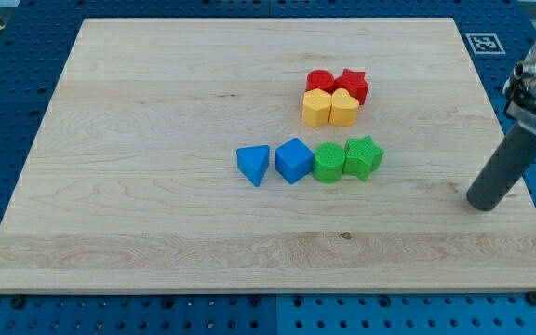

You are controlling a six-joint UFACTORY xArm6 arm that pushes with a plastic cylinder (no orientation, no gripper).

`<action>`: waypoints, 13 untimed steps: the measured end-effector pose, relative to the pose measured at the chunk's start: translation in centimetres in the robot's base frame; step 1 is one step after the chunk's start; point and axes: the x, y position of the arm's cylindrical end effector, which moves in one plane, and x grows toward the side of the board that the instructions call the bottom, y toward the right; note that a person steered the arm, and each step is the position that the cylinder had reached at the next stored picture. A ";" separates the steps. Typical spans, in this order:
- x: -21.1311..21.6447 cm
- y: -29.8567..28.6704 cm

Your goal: Push the green star below the red star

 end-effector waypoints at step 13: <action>-11.8 -23.7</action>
